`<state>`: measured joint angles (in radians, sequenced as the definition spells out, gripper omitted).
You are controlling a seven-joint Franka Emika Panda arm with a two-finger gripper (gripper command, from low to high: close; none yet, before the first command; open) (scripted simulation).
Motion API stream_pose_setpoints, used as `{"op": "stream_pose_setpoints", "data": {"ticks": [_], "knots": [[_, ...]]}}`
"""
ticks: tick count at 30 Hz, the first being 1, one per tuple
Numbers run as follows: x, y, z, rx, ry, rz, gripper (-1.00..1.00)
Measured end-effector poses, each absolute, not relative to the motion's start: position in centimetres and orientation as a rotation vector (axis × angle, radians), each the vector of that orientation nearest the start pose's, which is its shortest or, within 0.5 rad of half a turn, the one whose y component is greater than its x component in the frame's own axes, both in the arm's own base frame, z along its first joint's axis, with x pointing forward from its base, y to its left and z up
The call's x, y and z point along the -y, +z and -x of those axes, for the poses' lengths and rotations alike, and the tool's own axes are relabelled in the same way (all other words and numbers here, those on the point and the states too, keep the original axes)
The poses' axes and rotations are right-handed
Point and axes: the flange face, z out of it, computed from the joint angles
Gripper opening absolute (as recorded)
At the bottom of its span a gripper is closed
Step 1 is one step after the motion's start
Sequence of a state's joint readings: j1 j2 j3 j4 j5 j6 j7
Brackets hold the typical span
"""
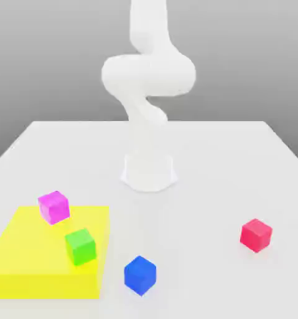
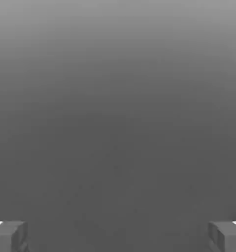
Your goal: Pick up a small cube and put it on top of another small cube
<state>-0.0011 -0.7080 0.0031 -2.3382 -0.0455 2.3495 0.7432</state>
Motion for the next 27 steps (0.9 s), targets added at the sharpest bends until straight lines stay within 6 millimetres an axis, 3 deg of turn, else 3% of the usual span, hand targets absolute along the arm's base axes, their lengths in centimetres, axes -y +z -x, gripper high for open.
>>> {"op": "stream_pose_setpoints", "data": {"ticks": [5,11,16,22,27], "knots": [[0.4,55.8,-43.6,-0.804,-0.844,2.844,0.0],[1.5,42.8,-46.3,-0.537,-0.59,3.076,0.0],[2.1,32.2,-45.7,-0.272,-0.338,3.173,0.0],[1.8,20.9,-41.8,0.062,-0.044,3.154,0.0],[1.7,15.1,-41.2,0.109,-0.004,3.137,0.0]]}}
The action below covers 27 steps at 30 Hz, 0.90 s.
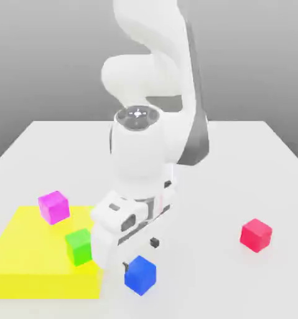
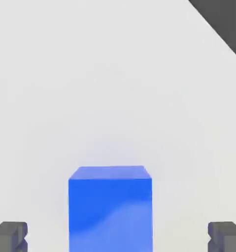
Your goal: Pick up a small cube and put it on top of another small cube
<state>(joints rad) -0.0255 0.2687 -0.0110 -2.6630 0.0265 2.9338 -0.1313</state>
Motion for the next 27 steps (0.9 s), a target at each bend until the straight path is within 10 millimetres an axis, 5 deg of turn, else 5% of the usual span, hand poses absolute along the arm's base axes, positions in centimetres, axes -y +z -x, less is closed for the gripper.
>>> {"op": "stream_pose_setpoints", "data": {"ticks": [1,2,9,16,21,27], "knots": [[1.7,14.0,-41.1,0.11,-0.002,3.138,0.0],[1.7,13.1,-41.0,0.111,-0.001,3.139,-1.0],[1.7,13.0,-41.0,0.111,0.002,3.138,-1.0],[2.3,20.0,-41.7,0.143,-0.021,3.153,-1.0],[10.1,26.0,-40.9,0.159,-0.036,3.229,-1.0],[17.4,30.2,-35.2,0.142,0.018,3.23,-1.0]]}}
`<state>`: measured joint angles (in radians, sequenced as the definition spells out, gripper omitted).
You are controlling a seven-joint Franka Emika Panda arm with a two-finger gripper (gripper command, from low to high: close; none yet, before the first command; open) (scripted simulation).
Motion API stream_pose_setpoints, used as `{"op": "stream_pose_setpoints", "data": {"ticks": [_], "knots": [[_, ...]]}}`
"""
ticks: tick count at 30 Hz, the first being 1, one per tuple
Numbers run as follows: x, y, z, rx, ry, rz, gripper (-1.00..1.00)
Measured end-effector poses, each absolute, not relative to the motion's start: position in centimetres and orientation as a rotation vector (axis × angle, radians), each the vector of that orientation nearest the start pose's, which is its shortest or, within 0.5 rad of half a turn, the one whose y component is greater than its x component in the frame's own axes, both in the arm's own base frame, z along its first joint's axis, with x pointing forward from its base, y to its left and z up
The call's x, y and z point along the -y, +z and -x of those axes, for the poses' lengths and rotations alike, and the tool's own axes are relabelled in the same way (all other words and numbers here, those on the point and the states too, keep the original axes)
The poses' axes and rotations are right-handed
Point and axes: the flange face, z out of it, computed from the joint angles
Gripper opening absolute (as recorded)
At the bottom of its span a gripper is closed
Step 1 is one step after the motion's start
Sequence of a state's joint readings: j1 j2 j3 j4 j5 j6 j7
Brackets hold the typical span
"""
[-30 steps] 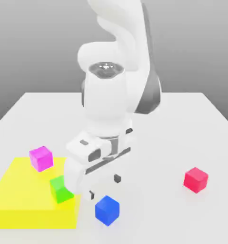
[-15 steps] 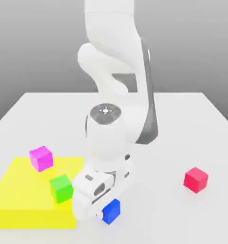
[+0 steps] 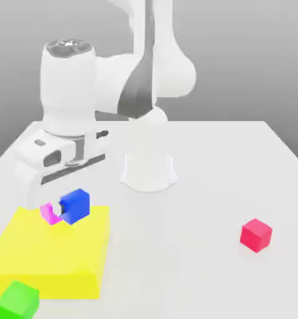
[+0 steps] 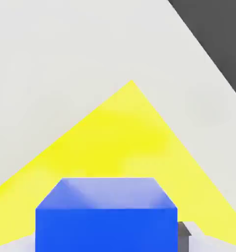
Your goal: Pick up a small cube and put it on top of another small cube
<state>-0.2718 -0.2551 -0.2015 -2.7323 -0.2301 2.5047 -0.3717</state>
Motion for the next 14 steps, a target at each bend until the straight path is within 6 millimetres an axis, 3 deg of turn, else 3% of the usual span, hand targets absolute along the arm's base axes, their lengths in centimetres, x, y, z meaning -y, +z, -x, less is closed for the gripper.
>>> {"op": "stream_pose_setpoints", "data": {"ticks": [5,11,12,14], "knots": [[21.6,32.1,-29.0,0.089,0.009,3.168,-1.0],[22.0,25.9,-27.8,0.068,0.002,3.139,-1.0],[21.9,25.3,-27.8,0.068,0.002,3.139,1.0],[21.9,25.3,-27.8,0.068,0.002,3.139,1.0]]}}
